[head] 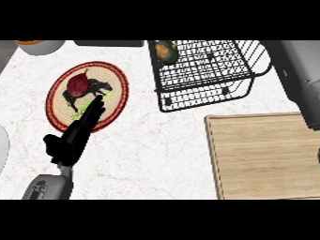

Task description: Pick the squash from the tray and place it in the tiered basket

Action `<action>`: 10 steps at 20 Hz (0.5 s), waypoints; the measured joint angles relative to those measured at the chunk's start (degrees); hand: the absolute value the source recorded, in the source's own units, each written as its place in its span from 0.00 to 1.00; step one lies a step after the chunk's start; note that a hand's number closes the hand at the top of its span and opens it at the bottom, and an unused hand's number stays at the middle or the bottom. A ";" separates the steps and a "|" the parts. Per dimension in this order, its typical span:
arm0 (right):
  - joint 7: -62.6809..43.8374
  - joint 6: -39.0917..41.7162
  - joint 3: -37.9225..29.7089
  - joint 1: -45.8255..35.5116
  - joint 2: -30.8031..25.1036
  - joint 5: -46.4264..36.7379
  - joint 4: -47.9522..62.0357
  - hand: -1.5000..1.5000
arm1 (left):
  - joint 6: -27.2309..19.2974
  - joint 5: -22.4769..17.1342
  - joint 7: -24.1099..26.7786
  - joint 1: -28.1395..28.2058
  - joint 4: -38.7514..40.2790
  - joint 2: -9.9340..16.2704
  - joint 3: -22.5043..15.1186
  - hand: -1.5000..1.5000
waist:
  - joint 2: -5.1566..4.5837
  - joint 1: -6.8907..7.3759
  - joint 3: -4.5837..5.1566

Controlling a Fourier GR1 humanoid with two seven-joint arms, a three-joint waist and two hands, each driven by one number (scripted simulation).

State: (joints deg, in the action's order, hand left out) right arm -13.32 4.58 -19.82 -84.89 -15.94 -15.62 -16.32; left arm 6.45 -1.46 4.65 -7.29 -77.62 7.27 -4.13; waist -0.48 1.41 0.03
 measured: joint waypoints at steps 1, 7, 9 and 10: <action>0.62 -2.06 -0.22 0.36 -1.02 -0.21 -0.41 0.00 | -0.34 0.14 -0.23 -0.42 0.11 -0.28 -0.03 0.50 | -0.11 0.04 0.00; 5.82 -6.85 -4.71 4.00 -9.91 2.14 -1.87 0.00 | -0.63 0.58 0.31 0.40 -0.68 -1.07 -0.77 0.50 | -0.39 0.38 -0.06; 7.69 -5.24 -6.70 5.57 -13.30 3.82 -1.94 0.00 | -0.53 0.53 0.21 -0.13 -0.19 -1.01 -0.53 0.50 | -0.45 0.19 -0.09; 8.64 -4.57 -7.71 6.36 -15.09 4.58 -1.70 0.00 | -0.53 0.50 -0.17 -0.05 -0.80 -1.01 -0.61 0.50 | -0.51 0.43 -0.10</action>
State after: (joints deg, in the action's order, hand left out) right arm -4.68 0.01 -27.53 -78.53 -31.03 -11.05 -18.01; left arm 5.92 -0.95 4.48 -7.34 -78.42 6.26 -4.73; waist -0.99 1.84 -0.07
